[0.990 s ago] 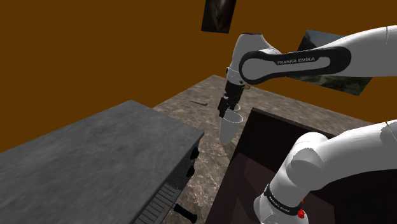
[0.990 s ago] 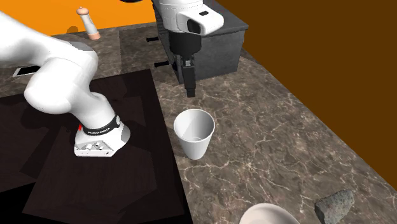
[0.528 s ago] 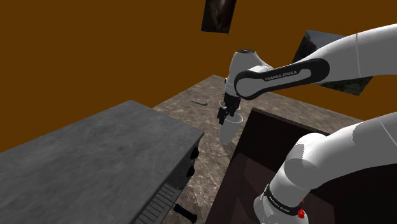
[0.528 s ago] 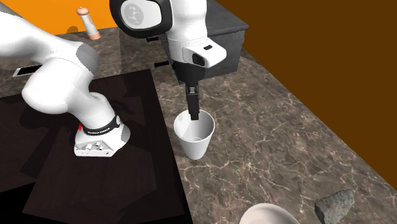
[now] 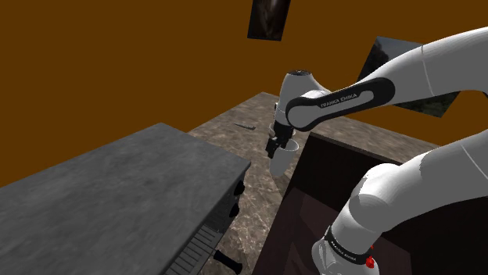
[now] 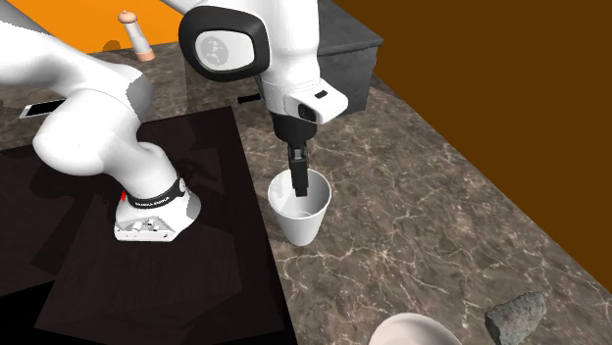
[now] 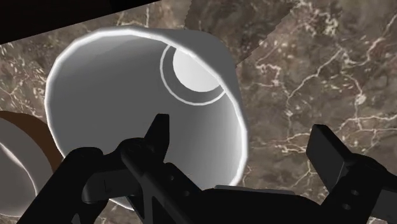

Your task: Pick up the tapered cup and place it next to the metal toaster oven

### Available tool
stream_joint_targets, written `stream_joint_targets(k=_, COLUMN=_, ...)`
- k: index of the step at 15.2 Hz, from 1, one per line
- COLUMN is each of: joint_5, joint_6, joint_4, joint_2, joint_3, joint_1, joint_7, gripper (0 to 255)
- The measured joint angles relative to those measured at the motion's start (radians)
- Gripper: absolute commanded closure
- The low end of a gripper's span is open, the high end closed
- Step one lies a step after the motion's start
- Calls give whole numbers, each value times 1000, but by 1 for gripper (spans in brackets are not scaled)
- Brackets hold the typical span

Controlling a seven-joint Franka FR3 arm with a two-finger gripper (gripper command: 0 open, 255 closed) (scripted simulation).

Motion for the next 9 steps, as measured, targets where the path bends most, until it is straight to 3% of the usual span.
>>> stream_joint_targets(k=3, joint_5=0, joint_6=2, joint_4=-1, joint_2=0, joint_3=0, joint_1=0, joint_7=0, gripper=0)
stream_joint_targets(k=4, joint_5=0, joint_6=2, joint_4=-1, joint_2=0, joint_3=0, joint_1=0, joint_7=0, gripper=255)
stream_joint_targets(k=9, joint_5=0, joint_6=2, joint_4=-1, joint_2=0, joint_3=0, joint_1=0, joint_7=0, gripper=255)
